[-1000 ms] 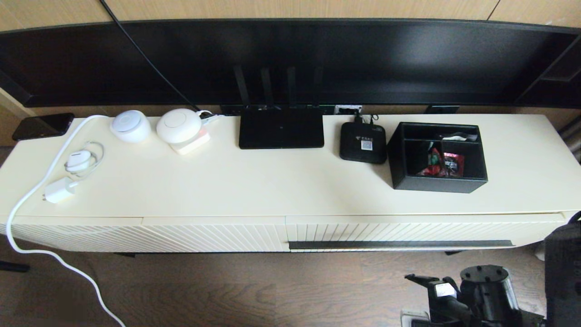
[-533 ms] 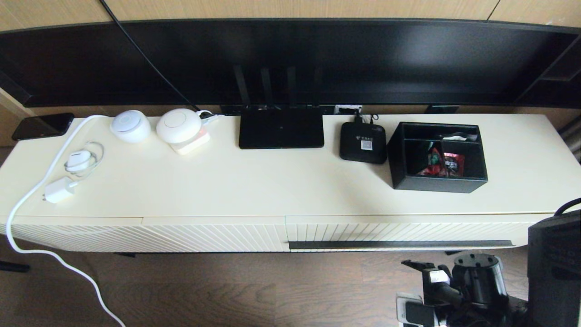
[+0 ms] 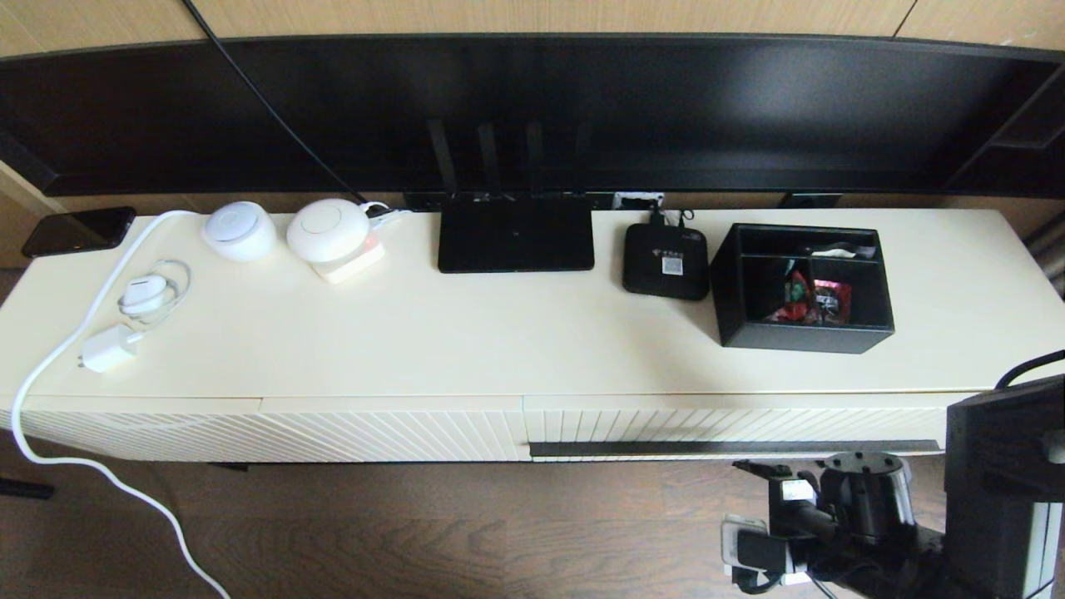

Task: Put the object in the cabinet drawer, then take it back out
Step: Open the drawer

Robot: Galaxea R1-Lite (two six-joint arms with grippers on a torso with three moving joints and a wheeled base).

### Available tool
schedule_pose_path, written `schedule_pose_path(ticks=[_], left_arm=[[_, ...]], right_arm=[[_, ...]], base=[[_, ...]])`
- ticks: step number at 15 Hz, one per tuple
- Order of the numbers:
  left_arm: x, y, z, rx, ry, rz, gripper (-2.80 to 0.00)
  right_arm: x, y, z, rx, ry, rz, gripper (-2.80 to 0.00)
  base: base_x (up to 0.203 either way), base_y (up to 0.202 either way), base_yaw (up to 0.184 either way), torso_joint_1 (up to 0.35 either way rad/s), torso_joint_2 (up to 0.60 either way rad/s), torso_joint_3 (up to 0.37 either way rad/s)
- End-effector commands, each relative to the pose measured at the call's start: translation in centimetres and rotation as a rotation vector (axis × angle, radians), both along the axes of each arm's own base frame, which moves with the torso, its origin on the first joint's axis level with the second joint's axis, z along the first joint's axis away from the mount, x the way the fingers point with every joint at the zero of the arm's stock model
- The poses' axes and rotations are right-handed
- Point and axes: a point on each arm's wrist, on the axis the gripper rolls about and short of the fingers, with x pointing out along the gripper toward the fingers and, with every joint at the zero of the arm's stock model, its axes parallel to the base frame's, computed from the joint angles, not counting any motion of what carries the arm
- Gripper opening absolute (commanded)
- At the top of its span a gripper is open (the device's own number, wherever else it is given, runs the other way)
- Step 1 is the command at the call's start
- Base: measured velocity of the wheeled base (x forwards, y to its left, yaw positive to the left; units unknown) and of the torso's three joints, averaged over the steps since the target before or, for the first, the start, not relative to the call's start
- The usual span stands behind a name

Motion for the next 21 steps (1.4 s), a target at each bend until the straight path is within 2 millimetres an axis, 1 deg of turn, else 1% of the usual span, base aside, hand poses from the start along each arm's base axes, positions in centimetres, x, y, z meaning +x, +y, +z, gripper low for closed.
schedule_pose_path(ticks=[1, 8, 15, 21], left_arm=[[0.0, 0.0, 0.0, 0.000, 0.000, 0.000, -2.80], [0.0, 0.0, 0.0, 0.000, 0.000, 0.000, -2.80], [0.0, 0.0, 0.0, 0.000, 0.000, 0.000, -2.80], [0.0, 0.0, 0.0, 0.000, 0.002, 0.000, -2.80]], right_arm=[[0.5, 0.0, -0.1, 0.002, -0.014, 0.006, 0.00], [0.9, -1.0, -0.8, -0.001, -0.004, -0.001, 0.00], [2.0, -1.0, -0.5, 0.009, -0.053, 0.033, 0.00], [2.6, -1.1, -1.2, 0.013, -0.043, 0.034, 0.00]], base=[[0.000, 0.000, 0.000, 0.000, 0.00, 0.000], [0.000, 0.000, 0.000, 0.000, 0.00, 0.000], [0.000, 0.000, 0.000, 0.000, 0.00, 0.000], [0.000, 0.000, 0.000, 0.000, 0.00, 0.000]])
